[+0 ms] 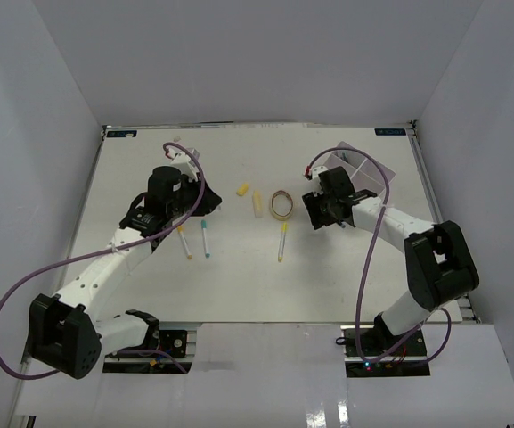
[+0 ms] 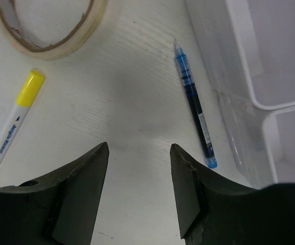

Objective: Sort the stationery into containers
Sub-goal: Pick up the pen from the center of the board.

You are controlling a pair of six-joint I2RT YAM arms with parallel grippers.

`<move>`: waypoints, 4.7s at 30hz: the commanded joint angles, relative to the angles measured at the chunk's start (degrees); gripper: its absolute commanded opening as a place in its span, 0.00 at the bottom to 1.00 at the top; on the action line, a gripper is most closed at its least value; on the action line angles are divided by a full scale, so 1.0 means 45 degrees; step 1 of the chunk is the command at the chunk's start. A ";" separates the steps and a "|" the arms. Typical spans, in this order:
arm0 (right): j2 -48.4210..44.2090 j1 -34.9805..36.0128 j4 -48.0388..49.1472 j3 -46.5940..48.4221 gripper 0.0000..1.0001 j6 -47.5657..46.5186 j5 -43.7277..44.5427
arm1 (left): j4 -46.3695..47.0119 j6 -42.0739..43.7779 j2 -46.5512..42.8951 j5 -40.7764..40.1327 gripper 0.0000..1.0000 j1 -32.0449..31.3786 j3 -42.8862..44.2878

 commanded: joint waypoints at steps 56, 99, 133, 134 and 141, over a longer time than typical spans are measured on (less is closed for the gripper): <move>0.2851 -0.1426 0.1762 0.0775 0.60 -0.2623 0.1371 | 0.0499 0.0194 -0.0661 0.0249 0.01 0.0230 -0.0304; 0.2247 -0.0782 -0.1324 -0.0007 0.44 -0.1041 -0.0369 | 0.0714 0.0115 -0.0954 0.0678 0.01 0.0347 -0.0440; 0.2247 0.1073 -0.1892 -0.0397 0.13 -0.0142 0.0569 | 0.1358 -0.0041 -0.1325 0.1284 0.01 0.0445 -0.0753; 0.2111 0.1248 -0.1911 -0.0377 0.12 -0.0123 0.0530 | 0.1398 -0.0041 -0.1402 0.1304 0.01 0.0445 -0.0772; 0.0218 0.2088 -0.1171 -0.0201 0.08 0.0209 -0.0522 | 0.3364 -0.0333 -0.1832 0.2122 0.01 0.0464 -0.1046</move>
